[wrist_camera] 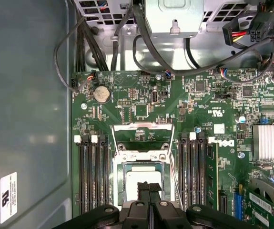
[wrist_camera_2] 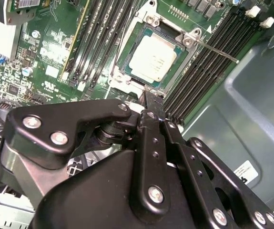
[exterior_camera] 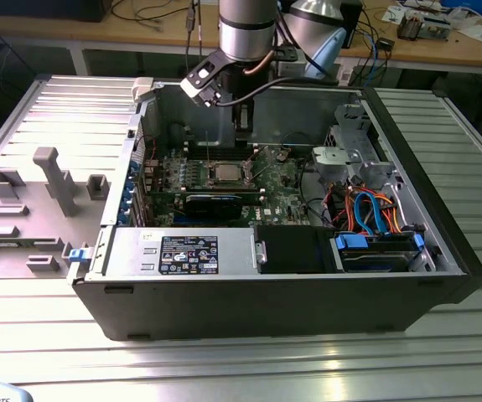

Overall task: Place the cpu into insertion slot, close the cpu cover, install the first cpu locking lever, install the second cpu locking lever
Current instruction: 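Close the cpu cover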

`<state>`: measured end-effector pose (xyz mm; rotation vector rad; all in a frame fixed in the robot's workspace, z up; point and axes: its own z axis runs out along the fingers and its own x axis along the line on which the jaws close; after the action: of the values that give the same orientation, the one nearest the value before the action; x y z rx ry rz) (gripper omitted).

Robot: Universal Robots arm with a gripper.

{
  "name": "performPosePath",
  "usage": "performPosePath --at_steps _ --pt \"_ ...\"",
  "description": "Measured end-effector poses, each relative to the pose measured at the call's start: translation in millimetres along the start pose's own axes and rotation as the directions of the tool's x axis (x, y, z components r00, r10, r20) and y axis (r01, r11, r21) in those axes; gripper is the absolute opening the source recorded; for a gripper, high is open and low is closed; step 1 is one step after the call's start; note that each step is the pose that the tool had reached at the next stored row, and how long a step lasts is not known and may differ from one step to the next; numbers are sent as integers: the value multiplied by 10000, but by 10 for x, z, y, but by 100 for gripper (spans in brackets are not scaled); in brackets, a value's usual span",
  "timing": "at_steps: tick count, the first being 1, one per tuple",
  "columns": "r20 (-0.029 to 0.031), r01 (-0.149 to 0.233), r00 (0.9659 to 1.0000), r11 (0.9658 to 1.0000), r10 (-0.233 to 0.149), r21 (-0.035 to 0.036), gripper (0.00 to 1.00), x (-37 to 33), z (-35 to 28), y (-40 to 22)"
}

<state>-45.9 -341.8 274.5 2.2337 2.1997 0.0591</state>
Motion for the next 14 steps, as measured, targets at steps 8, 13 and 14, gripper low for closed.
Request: performPosePath --at_steps 8,13,14 --pt "0 0 10000 10000 0 1 11 1 1 45" --pt "0 0 10000 10000 0 0 11 1 2 57" --pt "0 1 10000 10000 -1 0 11 1 2 59"
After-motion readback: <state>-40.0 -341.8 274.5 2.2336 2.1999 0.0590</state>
